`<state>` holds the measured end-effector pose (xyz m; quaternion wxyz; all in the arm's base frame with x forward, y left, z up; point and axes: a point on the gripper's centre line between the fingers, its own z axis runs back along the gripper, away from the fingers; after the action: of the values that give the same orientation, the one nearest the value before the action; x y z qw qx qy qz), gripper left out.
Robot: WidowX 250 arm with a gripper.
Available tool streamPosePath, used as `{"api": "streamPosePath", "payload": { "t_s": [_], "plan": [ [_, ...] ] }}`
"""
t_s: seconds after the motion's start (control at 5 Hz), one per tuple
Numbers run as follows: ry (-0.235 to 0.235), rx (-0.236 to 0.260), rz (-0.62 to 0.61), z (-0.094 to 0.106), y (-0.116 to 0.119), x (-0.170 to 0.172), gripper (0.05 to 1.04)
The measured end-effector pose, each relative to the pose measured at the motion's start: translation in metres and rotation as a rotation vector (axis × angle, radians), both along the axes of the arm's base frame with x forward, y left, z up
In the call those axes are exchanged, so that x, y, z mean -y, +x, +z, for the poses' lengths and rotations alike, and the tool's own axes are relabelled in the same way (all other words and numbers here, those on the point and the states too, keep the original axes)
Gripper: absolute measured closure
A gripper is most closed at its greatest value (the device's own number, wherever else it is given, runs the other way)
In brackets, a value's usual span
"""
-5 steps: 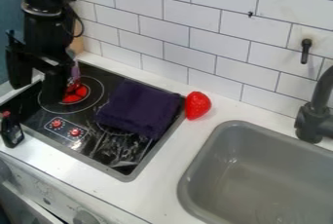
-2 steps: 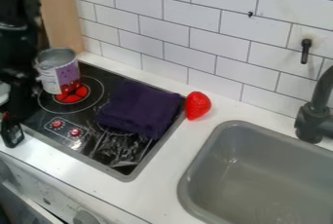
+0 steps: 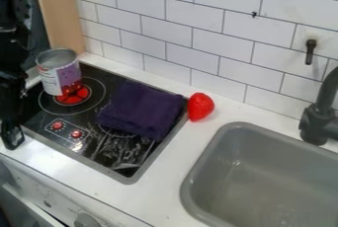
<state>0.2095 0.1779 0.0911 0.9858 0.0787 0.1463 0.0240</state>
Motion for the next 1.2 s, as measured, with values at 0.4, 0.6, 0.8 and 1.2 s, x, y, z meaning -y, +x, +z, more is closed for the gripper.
{"api": "streamPosePath", "payload": {
  "t_s": [0.4, 0.6, 0.8, 1.2],
  "plan": [
    [-0.037, -0.011, -0.021, -0.011, 0.003, 0.002, 0.081],
    [-0.053, -0.017, -0.029, -0.015, 0.003, 0.004, 0.081],
    [-0.056, -0.037, -0.012, -0.022, 0.003, 0.004, 0.081],
    [-0.042, -0.057, -0.024, -0.033, 0.017, 0.013, 0.14]
  ]
}}
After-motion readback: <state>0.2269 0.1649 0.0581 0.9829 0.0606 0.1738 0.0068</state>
